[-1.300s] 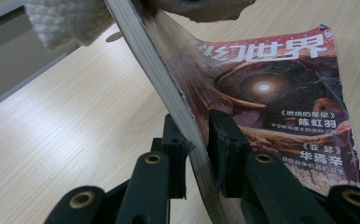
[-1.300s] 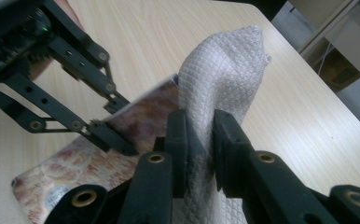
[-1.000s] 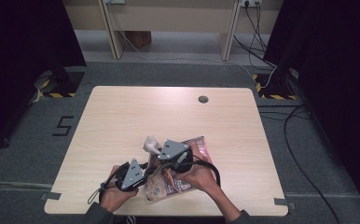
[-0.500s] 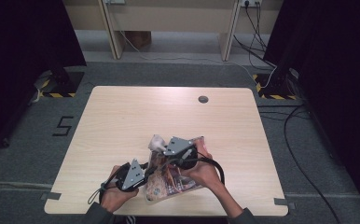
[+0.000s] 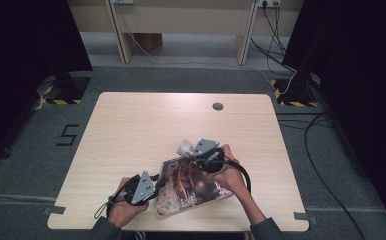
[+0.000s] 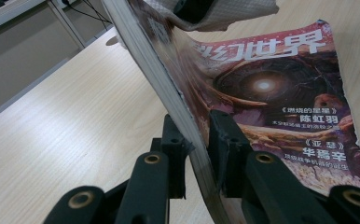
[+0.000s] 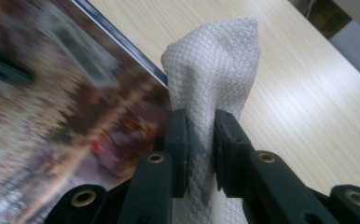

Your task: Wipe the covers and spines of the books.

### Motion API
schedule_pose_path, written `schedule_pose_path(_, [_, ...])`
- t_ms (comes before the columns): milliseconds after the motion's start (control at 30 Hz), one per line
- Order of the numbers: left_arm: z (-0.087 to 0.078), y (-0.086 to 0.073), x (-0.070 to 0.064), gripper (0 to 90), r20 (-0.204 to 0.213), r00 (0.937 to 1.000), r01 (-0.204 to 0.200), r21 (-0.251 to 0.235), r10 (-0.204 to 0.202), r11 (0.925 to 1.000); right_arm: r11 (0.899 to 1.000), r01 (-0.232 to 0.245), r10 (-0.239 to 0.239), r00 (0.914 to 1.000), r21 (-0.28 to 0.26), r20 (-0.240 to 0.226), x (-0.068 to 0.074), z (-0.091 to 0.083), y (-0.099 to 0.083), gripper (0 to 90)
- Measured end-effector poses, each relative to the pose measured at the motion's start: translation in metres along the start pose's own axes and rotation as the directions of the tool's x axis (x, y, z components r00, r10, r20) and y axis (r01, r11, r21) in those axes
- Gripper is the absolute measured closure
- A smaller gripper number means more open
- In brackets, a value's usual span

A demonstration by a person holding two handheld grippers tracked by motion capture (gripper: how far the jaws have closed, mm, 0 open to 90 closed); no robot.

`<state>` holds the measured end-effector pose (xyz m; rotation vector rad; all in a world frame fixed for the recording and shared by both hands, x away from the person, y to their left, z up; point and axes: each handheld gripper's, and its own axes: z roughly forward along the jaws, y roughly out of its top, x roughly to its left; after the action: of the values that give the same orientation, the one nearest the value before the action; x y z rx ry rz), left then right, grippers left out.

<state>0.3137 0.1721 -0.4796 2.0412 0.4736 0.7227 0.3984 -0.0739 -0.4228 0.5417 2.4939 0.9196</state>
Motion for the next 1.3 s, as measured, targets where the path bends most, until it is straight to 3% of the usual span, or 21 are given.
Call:
schedule_pose_path(300, [-0.001,0.003,-0.001,76.4,-0.004,0.9997,-0.026,-0.003,0.026,0.9997,0.995,-0.059,0.054,0.9970,0.086,0.056,-0.036,0.013,-0.028,77.7])
schedule_pose_path(567, [-0.001,0.004,-0.002,76.4,-0.008,0.9993,-0.036,-0.008,0.036,0.9993,0.981,-0.137,0.126,0.9885,0.138,0.083,-0.060,0.023,-0.052,77.7])
schedule_pose_path(767, [-0.001,0.005,-0.003,76.4,-0.009,0.9990,-0.044,-0.009,0.044,0.9990,0.972,-0.161,0.143,0.9832,0.169,0.113,-0.071,0.028,-0.063,77.8])
schedule_pose_path(1300, [-0.001,0.005,-0.003,76.3,-0.011,0.9991,-0.041,-0.012,0.041,0.9991,0.953,-0.215,0.188,0.9722,0.212,0.139,-0.085,0.029,-0.082,77.7])
